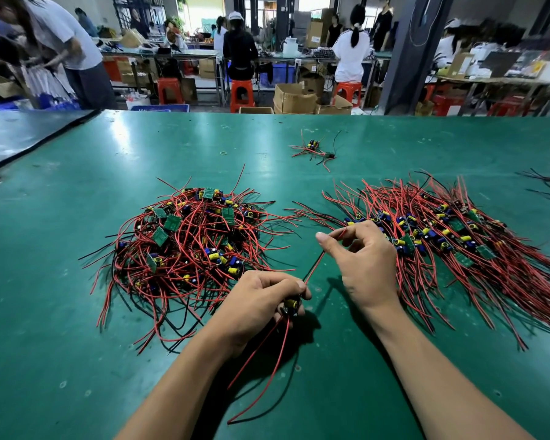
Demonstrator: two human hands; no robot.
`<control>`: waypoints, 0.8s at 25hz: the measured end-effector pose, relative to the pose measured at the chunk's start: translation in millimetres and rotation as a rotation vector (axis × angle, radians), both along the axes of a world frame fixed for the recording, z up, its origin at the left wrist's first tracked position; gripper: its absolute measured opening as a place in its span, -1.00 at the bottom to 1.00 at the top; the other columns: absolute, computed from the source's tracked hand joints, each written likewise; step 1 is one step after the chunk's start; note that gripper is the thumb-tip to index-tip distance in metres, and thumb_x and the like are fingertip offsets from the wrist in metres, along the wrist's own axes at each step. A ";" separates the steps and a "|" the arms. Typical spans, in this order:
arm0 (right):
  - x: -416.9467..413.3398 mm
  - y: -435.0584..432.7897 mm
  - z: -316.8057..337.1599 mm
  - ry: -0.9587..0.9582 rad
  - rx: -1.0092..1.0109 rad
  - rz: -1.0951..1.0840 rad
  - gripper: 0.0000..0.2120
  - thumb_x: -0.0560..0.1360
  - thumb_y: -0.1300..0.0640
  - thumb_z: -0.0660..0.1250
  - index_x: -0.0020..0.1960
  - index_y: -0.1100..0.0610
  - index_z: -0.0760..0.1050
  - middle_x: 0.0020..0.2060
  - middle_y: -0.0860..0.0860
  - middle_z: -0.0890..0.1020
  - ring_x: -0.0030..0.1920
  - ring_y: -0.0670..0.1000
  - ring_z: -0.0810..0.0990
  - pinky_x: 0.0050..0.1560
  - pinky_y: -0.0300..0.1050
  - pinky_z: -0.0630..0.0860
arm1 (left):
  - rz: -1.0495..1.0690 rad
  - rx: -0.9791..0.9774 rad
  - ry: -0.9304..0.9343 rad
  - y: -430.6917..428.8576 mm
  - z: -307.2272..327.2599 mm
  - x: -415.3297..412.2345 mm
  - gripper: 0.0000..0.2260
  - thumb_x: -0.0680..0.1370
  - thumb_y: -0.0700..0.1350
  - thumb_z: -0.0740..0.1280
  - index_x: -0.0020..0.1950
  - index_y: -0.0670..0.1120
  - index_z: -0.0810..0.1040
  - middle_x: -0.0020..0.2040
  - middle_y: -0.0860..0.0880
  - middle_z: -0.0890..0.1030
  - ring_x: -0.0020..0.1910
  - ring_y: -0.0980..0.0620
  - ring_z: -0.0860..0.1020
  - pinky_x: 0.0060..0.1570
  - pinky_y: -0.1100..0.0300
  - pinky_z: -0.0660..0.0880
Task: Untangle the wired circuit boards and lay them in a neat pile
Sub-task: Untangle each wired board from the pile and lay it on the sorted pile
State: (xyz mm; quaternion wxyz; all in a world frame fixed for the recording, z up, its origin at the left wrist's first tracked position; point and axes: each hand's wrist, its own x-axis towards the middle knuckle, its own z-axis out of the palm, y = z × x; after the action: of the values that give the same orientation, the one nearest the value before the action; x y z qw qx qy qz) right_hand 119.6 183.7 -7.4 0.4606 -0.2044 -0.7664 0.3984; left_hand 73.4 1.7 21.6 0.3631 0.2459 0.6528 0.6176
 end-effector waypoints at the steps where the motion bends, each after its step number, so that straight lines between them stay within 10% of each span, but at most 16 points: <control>1: 0.4 1.4 -0.1 0.003 0.000 0.003 -0.81 0.39 0.05 0.58 -0.28 0.02 0.58 -0.32 -0.06 0.54 -0.34 -0.06 0.47 -0.25 -0.18 0.41 | 0.007 0.004 -0.007 0.1 -0.2 -0.3 -0.76 0.56 -0.18 0.33 -0.28 -0.10 0.67 -0.42 -0.09 0.59 -0.51 0.10 0.45 -0.45 0.30 0.41; 20: 6.4 9.5 0.4 0.043 -0.067 0.037 -0.62 0.51 -0.21 0.38 -0.27 0.07 0.60 -0.42 -0.09 0.55 -0.42 -0.13 0.39 -0.36 -0.16 0.32 | -0.003 0.023 -0.080 -3.2 1.2 -3.1 -0.74 0.56 -0.21 0.31 -0.30 -0.11 0.67 -0.42 -0.11 0.56 -0.53 0.02 0.46 -0.52 0.29 0.41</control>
State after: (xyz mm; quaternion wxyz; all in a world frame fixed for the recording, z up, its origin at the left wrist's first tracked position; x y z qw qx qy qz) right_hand 126.0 193.3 -7.0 0.4624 -0.1968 -0.7463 0.4366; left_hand 70.3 -1.6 22.8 0.3871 0.2262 0.6303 0.6338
